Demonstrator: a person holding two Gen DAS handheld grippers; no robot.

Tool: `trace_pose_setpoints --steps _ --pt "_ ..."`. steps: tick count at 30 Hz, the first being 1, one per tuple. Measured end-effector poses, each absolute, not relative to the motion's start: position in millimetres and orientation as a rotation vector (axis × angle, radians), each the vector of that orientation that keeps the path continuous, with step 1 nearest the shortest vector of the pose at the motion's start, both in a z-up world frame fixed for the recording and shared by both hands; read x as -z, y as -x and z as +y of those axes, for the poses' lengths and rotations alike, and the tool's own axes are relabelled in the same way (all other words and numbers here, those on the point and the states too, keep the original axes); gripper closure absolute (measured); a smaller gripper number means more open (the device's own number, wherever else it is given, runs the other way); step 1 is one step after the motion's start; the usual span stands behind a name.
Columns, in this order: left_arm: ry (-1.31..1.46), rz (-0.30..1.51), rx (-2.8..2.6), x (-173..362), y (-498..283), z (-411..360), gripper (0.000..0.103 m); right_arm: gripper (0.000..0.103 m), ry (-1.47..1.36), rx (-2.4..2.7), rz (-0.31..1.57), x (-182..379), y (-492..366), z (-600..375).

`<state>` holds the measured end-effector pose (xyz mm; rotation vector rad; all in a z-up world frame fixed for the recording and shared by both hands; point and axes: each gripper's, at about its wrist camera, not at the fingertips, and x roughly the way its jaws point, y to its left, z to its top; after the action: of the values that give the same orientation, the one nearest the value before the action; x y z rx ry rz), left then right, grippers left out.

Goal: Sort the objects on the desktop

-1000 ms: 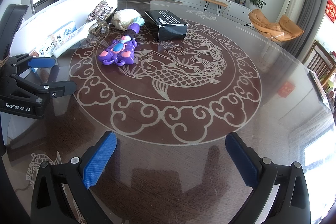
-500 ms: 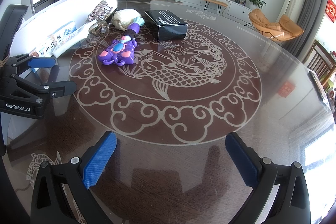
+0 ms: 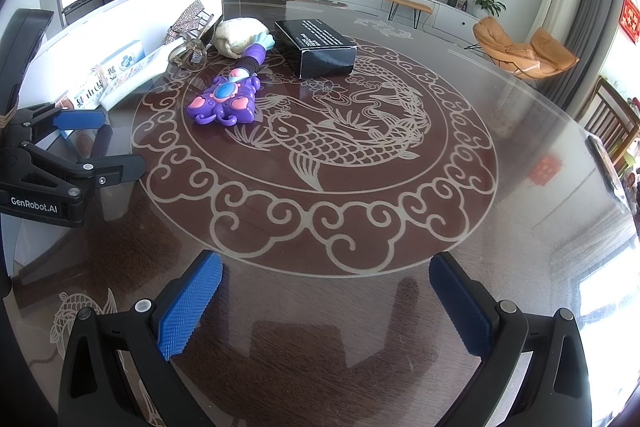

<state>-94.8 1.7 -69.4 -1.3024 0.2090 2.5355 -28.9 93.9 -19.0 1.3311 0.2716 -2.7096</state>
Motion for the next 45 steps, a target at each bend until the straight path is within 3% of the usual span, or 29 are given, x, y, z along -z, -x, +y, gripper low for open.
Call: trace_pose_setpoints --steps 45 --pt "1.303 0.209 -2.535 69.0 94.8 1.9 0.000 0.000 -1.328 2.693 0.268 19.9 30.2 92.9"
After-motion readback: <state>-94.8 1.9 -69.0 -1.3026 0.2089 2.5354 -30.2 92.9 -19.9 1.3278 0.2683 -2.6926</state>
